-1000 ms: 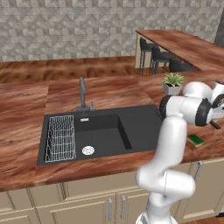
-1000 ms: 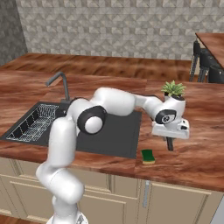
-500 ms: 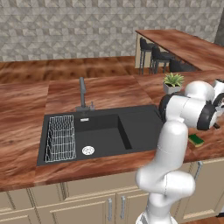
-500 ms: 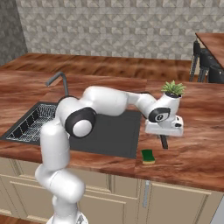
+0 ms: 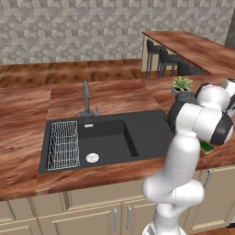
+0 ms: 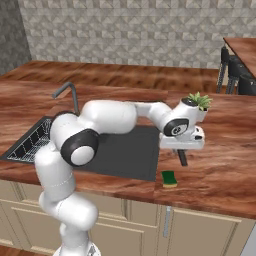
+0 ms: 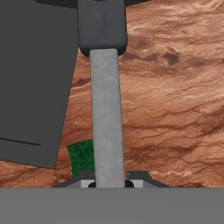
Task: Pick the pan and sponge and place them into the sink. Then turn on the water.
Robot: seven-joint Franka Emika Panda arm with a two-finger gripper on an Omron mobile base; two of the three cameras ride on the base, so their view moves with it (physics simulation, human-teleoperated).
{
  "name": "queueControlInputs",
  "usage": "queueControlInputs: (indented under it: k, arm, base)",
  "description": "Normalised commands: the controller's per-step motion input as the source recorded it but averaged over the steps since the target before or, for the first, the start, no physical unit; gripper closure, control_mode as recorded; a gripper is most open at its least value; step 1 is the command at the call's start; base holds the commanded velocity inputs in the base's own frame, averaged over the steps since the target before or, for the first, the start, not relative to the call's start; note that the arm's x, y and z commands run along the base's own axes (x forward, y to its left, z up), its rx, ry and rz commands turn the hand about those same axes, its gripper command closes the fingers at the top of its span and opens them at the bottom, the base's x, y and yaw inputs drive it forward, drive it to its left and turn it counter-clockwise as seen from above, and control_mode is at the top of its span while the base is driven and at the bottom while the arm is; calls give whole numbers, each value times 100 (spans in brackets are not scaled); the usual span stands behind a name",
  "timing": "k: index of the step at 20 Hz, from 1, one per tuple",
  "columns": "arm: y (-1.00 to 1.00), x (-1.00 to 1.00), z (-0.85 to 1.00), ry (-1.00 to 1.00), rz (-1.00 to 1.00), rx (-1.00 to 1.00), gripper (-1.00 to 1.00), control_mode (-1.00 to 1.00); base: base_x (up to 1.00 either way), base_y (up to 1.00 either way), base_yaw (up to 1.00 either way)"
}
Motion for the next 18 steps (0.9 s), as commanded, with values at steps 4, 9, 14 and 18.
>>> queueControlInputs:
  k: [4,9,14,18]
  arm:
    - [28,-6,28,-2,5,-1,100,-100]
    - [30,-3,27,-1,5,0,100,-100]
    - [32,0,24,-1,5,0,100,-100]
    - [34,0,20,-1,6,0,100,-100]
  base:
    - [0,0,0]
    - [0,0,0]
    - [0,0,0]
    - [0,0,0]
